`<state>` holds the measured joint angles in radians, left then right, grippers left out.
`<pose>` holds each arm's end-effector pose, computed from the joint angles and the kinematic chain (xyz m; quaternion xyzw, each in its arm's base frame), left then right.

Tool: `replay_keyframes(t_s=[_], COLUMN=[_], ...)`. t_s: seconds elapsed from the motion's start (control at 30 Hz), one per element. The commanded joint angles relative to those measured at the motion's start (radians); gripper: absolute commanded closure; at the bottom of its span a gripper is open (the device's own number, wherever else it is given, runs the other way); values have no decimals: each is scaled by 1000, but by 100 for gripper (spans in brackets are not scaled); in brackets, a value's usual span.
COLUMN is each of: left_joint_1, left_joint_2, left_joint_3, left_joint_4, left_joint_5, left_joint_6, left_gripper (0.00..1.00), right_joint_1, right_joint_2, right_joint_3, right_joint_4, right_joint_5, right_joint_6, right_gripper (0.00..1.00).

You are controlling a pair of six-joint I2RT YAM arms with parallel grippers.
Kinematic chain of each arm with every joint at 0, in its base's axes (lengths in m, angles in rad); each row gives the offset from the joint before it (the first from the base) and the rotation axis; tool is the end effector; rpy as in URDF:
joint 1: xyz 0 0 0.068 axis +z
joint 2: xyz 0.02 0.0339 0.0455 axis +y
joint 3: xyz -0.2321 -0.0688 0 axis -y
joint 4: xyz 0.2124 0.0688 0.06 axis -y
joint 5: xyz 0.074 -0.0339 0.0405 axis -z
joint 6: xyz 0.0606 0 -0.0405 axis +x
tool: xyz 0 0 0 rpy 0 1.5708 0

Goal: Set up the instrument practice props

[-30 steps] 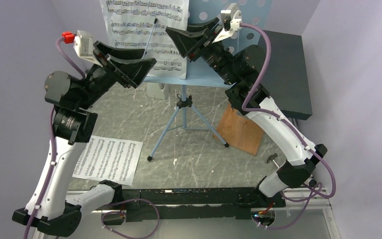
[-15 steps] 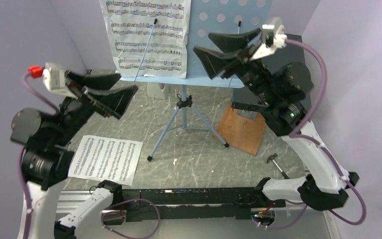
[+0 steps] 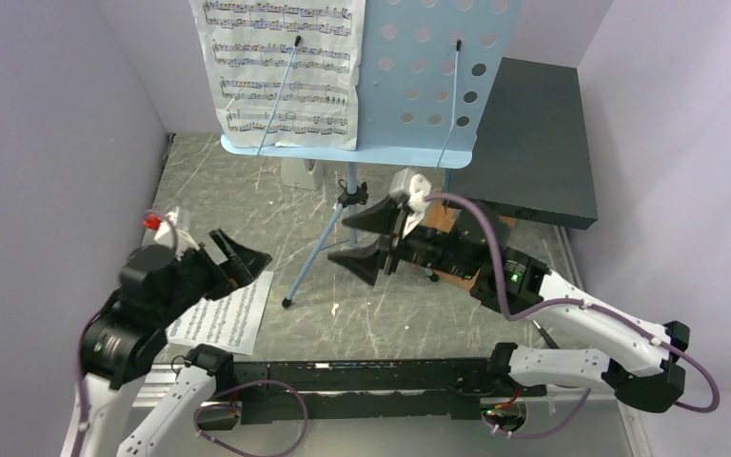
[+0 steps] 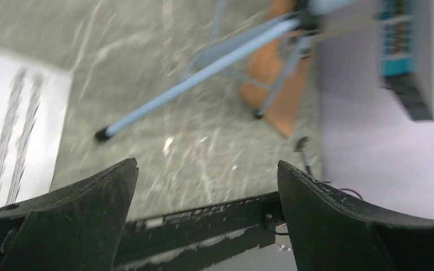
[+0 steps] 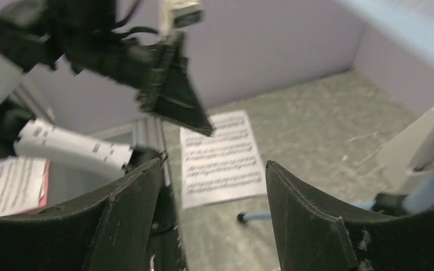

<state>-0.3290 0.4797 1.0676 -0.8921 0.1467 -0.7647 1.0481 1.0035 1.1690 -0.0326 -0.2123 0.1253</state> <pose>0.0779 -0.0360 0.3482 -0.1314 0.7943 -0.3574 0.4734 0.1022 0.2030 0.4211 -0.3629 0.5509 0.4724 0.5845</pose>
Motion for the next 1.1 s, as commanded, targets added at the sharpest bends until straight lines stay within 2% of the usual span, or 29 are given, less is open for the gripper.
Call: replay_keyframes(t_s=[0.0,0.13,0.23,0.3,0.43,0.5,0.6,0.7,0.9,1.07], left_joint_1=[-1,-1,7,53,278,400,570,661,711,717], left_joint_2=[121,281,417,501,631,666,696,725,841,825], left_joint_3=[-60,-100,-149,-173,-207,-216,-218,-237,-223,-217], left_joint_4=[-240,-261,-175,-123,-16,35,53,70,45,100], left_joint_5=[-143,-261,-275,-247,-79,-12,15,6,-49,-110], left_joint_6=[-246,-353,-384,-382,-271,-209,-153,-154,-133,-78], left_gripper=[1,1,1,1,1,1,1,1,1,0], right_joint_1=[93,119,133,136,147,164,189,202,222,224], right_joint_2=[-26,-13,30,72,191,236,330,453,685,837], right_joint_3=[-56,-89,-76,-78,-119,-183,-241,-217,-103,12], right_joint_4=[18,22,-2,-6,23,138,246,272,295,216], right_joint_5=[92,114,127,141,166,151,170,177,200,322], right_joint_6=[31,28,8,28,165,226,327,449,655,909], right_gripper=[30,30,29,27,20,17,14,12,10,10])
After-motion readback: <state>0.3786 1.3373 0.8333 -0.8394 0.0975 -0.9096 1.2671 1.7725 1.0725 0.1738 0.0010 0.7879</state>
